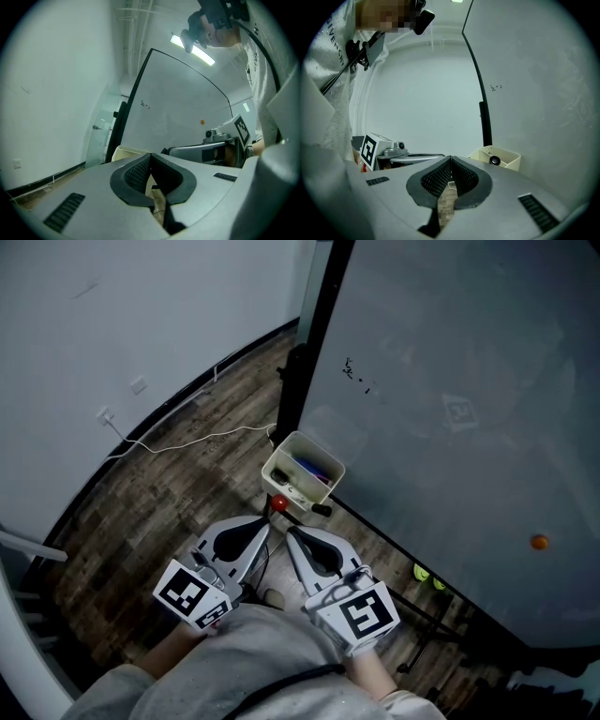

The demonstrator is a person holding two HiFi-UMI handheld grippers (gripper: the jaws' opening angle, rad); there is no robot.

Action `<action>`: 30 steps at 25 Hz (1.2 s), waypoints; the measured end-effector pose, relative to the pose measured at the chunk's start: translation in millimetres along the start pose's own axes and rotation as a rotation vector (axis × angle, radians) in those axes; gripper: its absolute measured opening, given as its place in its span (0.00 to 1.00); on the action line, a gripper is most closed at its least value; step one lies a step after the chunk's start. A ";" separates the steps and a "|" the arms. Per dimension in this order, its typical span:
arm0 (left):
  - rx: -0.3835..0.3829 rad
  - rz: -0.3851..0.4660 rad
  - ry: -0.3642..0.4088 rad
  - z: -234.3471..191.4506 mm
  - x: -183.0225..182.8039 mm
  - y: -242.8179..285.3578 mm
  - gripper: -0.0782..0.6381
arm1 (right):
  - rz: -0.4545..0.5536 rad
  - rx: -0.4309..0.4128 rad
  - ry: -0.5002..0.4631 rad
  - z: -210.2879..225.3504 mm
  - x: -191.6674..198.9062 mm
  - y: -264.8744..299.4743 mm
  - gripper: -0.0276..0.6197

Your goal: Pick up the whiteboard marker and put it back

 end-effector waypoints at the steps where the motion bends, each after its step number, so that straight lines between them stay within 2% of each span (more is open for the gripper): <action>1: 0.001 0.001 0.001 -0.3 -0.2 0.6 0.13 | 0.000 -0.001 -0.001 0.3 -0.2 0.2 0.07; 30: 0.000 0.000 -0.001 -3.1 -2.5 3.6 0.13 | -0.018 -0.029 0.008 0.7 1.8 5.7 0.07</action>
Point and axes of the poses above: the fingertips, and each gripper's own axes: y forward along the fingers, z to its right, x out of its underside, the point moved 6 cm from there along -y, backward along the fingers, and after that the axes turned 13 degrees about y, right-handed, at the moved point
